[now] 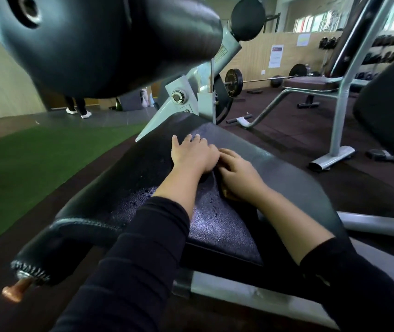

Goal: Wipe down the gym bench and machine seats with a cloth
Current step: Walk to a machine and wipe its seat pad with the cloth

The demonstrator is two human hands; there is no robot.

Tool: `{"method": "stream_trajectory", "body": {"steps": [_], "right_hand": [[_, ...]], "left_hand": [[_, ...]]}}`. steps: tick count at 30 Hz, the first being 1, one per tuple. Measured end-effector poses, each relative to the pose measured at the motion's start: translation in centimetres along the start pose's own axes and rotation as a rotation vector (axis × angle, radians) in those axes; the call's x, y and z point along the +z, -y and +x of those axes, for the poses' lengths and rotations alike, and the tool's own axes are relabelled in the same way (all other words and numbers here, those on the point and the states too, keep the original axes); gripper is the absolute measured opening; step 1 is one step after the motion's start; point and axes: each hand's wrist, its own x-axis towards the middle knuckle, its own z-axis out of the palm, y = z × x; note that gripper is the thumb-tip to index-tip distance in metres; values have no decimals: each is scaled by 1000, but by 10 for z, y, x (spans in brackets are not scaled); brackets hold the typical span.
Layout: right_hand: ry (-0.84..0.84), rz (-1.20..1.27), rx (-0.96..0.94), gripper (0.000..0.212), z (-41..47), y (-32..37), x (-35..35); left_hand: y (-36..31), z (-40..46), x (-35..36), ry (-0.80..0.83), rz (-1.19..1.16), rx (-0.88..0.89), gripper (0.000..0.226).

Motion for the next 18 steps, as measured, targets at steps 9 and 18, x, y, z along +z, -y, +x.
{"method": "stream_trajectory", "body": {"steps": [9, 18], "right_hand": [[-31, 64, 43, 34, -13, 3, 11], [-6, 54, 92, 34, -15, 10, 8]], "left_hand": [[63, -94, -19, 37, 79, 150, 50], [129, -160, -24, -184, -102, 7, 46]]}}
